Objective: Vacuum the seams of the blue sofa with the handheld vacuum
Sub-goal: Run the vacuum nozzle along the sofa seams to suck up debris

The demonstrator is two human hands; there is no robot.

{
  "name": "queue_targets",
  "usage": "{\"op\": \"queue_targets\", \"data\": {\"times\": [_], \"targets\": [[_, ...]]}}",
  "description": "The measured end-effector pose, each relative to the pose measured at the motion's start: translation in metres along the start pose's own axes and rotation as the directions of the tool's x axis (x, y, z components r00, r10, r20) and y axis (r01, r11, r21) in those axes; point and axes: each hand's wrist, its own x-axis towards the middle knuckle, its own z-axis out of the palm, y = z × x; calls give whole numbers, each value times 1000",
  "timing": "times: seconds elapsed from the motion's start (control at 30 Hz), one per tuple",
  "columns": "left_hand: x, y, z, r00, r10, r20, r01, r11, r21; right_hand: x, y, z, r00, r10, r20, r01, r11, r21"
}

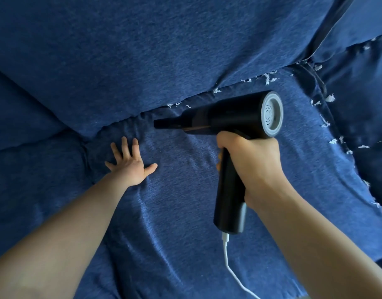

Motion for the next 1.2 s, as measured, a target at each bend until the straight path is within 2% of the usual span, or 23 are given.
{"op": "queue_targets", "data": {"times": [0.1, 0.2, 0.27, 0.43, 0.67, 0.9, 1.03, 1.2], "targets": [[0, 9, -2, 998, -4, -65, 1, 999, -48, 2, 1, -6, 1000, 0, -26, 0, 1000, 20], [5, 25, -10, 981, 89, -171, -97, 995, -39, 8, -3, -4, 999, 9, -37, -6, 996, 89], [11, 38, -19, 972, 140, -187, -147, 989, -25, 14, -8, 1, 999, -2, -34, 5, 994, 105], [20, 70, -31, 979, 149, -136, -160, 985, -69, 24, -9, 7, 999, -2, -45, 6, 997, 81], [19, 82, -21, 992, 123, -32, -121, 990, 71, 33, -3, -13, 990, -3, -139, 11, 998, 59], [23, 85, -17, 995, 97, -37, -93, 989, 112, 44, -9, 8, 993, 31, -116, -22, 997, 74], [23, 85, -15, 996, 85, -36, -81, 990, 118, 44, -4, -6, 993, 38, -108, -31, 997, 72], [24, 87, -14, 997, 69, -35, -65, 991, 114, 38, -4, -19, 998, 56, -33, -55, 997, 51]]}}
